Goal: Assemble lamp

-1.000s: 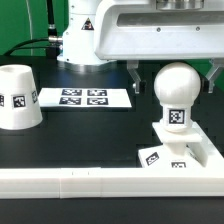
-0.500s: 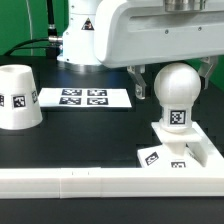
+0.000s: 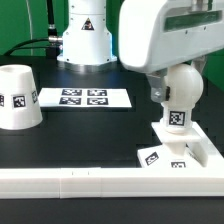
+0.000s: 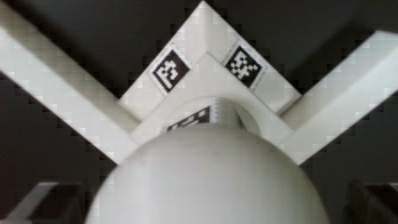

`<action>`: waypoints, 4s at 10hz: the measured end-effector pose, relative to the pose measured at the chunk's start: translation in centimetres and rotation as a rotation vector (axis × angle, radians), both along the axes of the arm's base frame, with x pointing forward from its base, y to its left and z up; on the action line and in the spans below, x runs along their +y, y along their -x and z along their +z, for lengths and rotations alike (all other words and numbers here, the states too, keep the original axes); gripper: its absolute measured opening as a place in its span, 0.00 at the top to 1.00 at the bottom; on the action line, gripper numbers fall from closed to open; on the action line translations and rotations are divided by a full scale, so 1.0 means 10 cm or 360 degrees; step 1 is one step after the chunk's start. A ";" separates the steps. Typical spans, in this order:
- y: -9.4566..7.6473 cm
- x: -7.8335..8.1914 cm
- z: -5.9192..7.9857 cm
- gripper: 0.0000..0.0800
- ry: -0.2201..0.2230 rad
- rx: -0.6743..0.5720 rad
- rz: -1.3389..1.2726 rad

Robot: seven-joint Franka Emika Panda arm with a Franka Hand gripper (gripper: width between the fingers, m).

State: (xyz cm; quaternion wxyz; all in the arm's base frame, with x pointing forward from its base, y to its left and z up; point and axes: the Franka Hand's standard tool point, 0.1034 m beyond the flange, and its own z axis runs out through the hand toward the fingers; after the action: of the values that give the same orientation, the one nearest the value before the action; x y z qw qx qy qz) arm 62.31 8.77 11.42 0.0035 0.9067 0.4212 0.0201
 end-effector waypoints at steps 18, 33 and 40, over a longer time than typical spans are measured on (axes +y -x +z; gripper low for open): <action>-0.03 -0.03 0.04 0.28 0.0122 0.0035 0.0568; -0.05 0.03 0.04 0.28 -0.0027 0.0084 -0.1666; -0.05 0.02 0.01 0.28 -0.0098 0.0171 -0.2761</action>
Offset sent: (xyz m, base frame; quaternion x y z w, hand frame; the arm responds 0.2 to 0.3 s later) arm 0.0082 0.0099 0.0105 -0.0140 -0.0252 -0.2700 0.9624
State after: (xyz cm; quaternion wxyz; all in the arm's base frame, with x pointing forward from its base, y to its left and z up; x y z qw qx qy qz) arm 62.83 8.93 11.56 -0.0270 0.9071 -0.4196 -0.0211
